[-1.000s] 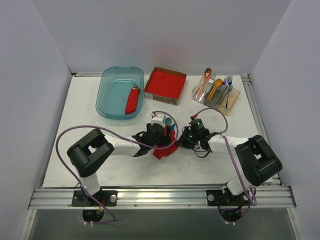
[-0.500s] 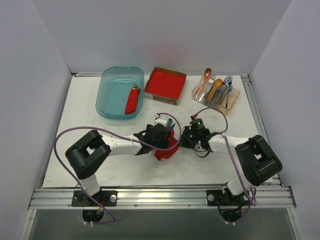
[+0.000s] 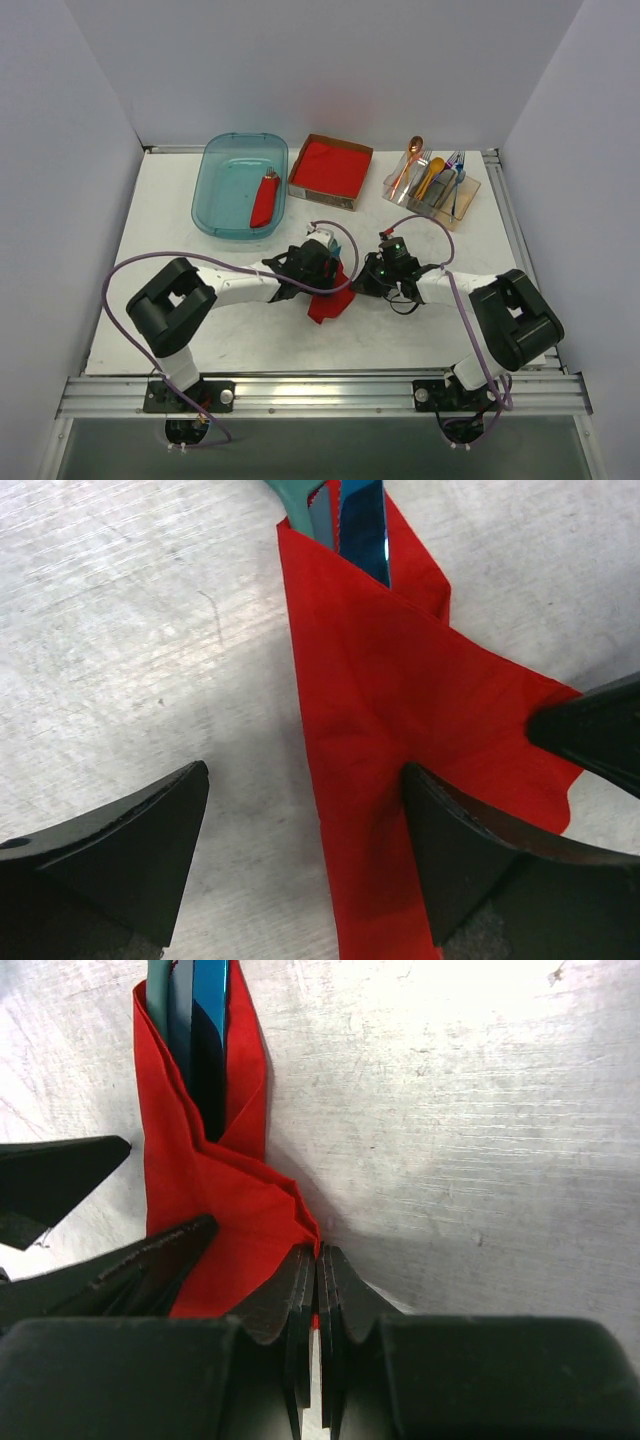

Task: Place the utensils on the paper napkin and roll it up
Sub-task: Roll the napkin at the center of the board.

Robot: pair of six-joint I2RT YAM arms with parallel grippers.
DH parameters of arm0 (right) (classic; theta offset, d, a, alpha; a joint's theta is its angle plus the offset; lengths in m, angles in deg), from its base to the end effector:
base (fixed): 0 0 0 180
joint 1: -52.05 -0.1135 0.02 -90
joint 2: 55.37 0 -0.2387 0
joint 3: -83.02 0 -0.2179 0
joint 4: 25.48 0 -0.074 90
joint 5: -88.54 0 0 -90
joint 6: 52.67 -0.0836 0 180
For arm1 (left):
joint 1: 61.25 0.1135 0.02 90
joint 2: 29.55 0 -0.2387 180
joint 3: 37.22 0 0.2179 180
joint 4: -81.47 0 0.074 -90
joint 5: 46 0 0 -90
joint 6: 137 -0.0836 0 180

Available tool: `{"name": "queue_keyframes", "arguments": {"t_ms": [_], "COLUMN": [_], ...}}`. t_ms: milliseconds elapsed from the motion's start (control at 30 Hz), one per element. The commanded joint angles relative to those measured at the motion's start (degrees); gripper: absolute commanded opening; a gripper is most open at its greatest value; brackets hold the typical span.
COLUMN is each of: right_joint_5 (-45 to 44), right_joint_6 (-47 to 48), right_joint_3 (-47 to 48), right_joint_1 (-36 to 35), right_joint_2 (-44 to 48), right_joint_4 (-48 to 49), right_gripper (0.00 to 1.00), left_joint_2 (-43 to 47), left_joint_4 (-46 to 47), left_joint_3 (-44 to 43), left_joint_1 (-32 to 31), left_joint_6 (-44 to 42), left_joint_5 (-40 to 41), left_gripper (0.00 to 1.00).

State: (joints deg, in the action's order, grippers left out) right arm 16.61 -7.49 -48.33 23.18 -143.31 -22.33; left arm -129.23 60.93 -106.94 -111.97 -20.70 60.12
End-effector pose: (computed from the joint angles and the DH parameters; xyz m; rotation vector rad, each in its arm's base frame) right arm 0.2537 0.1695 0.1235 0.1391 2.3717 1.0227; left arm 0.2377 -0.2540 0.1209 0.3917 2.3921 -0.2729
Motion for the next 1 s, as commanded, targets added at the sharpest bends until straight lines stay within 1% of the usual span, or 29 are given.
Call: {"name": "queue_keyframes", "arguments": {"t_ms": [0, 100, 433, 600, 667, 833, 967], "right_joint_5": [-1.98, -1.72, -1.72, -1.72, -1.63, -1.54, -1.54], "right_joint_6": [1.4, 1.31, 0.43, 0.43, 0.35, 0.35, 0.08], "right_joint_3": [0.21, -0.06, -1.73, -1.82, -1.73, -1.73, -1.9], "right_joint_1": [0.91, 0.91, 0.65, 0.65, 0.65, 0.65, 0.65], "right_joint_2": [0.22, 0.93, 2.25, 2.16, 2.07, 1.98, 2.42], "right_joint_4": [-1.21, -1.38, -1.12, -0.85, -0.77, -0.59, -0.5], "right_gripper": [0.0, 0.0, 0.0, 0.0, 0.0, 0.0, 0.0], "left_joint_2": [1.76, 2.99, 5.81, 6.43, 6.34, 5.29, 2.31], "left_joint_4": [-7.75, -7.13, -5.99, -5.46, -5.46, -6.34, -6.78], "left_joint_3": [-0.84, -1.19, -1.99, -3.22, -3.74, -5.85, -7.61], "left_joint_1": [2.82, 3.87, 3.87, 3.79, 3.87, 3.35, 2.56], "left_joint_6": [-1.17, -1.87, -5.21, -5.47, -5.56, -6.18, -6.79], "left_joint_5": [-0.91, -1.88, -5.57, -7.94, -8.91, -9.44, -9.35], "left_gripper": [0.88, 0.89, 0.89, 0.87, 0.86, 0.85, 0.83]}}
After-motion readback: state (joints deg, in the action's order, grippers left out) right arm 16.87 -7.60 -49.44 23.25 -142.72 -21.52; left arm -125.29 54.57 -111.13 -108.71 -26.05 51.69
